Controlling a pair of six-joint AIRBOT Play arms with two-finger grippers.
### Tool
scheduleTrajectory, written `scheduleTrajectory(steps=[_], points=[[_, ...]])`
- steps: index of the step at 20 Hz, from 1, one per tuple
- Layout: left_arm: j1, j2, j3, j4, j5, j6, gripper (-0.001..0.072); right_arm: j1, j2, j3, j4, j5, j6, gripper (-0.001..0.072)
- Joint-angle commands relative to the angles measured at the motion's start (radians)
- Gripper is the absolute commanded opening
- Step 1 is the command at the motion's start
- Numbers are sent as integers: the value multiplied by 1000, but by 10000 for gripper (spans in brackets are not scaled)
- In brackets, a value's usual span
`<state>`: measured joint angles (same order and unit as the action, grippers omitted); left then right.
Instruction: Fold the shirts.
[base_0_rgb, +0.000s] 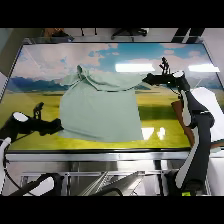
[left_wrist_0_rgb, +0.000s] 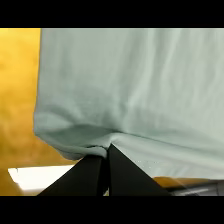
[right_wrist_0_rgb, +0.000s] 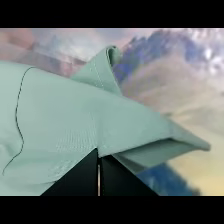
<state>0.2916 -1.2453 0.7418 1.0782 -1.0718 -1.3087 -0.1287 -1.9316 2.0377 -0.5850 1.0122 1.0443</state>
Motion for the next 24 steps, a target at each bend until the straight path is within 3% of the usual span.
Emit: scheduleTrajectory(steps=[1, 3, 6, 9, 13, 14, 15, 16, 20, 22, 24], points=[[77, -114, 251, 128, -49, -27, 11, -29, 63, -16, -164, 137, 68, 11], [115, -214, 412, 127, -68, -28, 11, -26, 135, -89, -288, 275, 118, 11], [101, -376, 641, 130, -82, -27, 11, 14, 304, -343, -291, 433, 127, 10], [55, -532, 882, 136, -83, -28, 11, 88, 587, -735, -290, 406, 182, 11], [-1, -699, 1158, 125, -126, -90, 15, 164, 929, -1164, -290, 187, 317, 12], [-16, -722, 1204, 122, -145, -120, 75, 165, 972, -1211, -279, 140, 318, 13], [-31, -735, 1240, 123, -178, -139, 474, 164, 995, -1227, -275, 110, 318, 13], [-44, -742, 1275, 124, -222, -169, 687, 164, 1002, -1226, -271, 92, 317, 14], [-48, -694, 1278, 127, -494, -240, 691, 143, 1003, -1196, -269, -5, 180, 15], [-38, -607, 1109, 137, -602, -256, 690, 96, 1003, -1154, -268, -64, 114, 15], [-37, -475, 851, 163, -602, -263, 690, 26, 1002, -1107, -267, -95, 106, 15]])
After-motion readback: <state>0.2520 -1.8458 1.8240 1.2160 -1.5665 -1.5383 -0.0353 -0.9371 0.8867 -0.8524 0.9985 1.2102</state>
